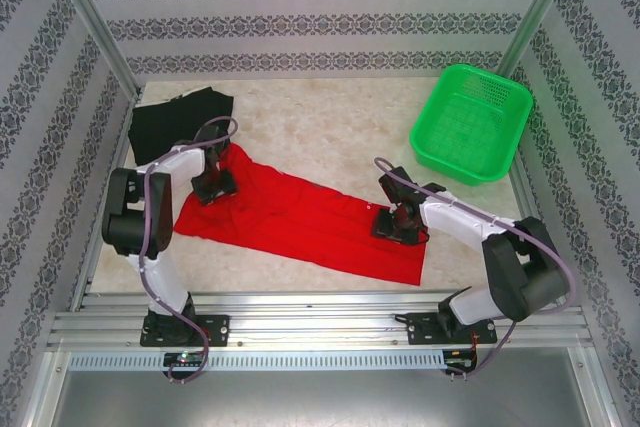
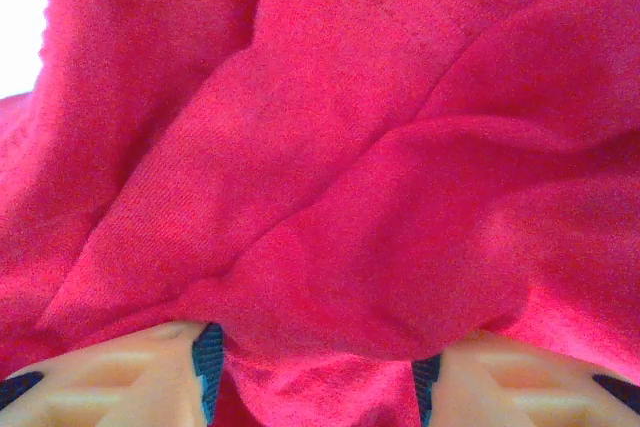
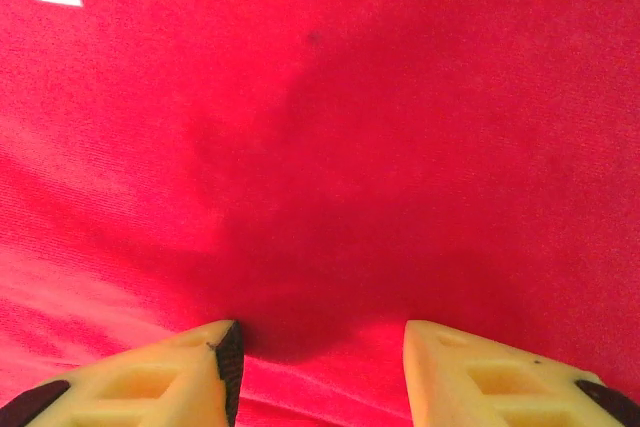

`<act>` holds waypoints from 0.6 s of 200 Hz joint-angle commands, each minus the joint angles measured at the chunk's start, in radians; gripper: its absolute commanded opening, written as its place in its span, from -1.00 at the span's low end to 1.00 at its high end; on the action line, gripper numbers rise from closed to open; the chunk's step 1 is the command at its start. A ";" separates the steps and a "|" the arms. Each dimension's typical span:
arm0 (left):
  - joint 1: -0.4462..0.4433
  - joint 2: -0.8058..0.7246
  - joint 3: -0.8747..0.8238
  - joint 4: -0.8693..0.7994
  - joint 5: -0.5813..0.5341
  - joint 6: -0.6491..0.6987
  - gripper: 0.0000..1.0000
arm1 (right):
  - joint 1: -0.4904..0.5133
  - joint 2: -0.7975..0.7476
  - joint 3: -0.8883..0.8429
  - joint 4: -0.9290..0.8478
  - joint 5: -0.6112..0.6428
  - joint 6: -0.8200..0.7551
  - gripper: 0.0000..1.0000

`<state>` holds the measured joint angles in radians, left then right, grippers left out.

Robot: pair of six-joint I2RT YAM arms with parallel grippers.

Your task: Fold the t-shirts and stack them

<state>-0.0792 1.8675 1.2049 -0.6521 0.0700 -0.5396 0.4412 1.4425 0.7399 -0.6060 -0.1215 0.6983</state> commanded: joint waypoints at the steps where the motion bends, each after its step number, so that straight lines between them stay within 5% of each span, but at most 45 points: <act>1: -0.029 0.102 0.089 0.038 -0.022 0.004 0.01 | 0.008 -0.024 -0.042 -0.077 0.050 0.060 -0.08; 60: -0.101 0.367 0.460 0.087 0.077 0.074 0.06 | 0.093 -0.153 -0.181 -0.113 -0.003 0.162 -0.12; 120: -0.133 0.628 0.894 0.115 0.258 0.054 0.14 | 0.175 -0.199 -0.095 -0.168 -0.136 0.179 -0.04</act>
<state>-0.2089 2.4081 1.9984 -0.5625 0.2356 -0.4900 0.6044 1.2663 0.5900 -0.6785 -0.1829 0.8658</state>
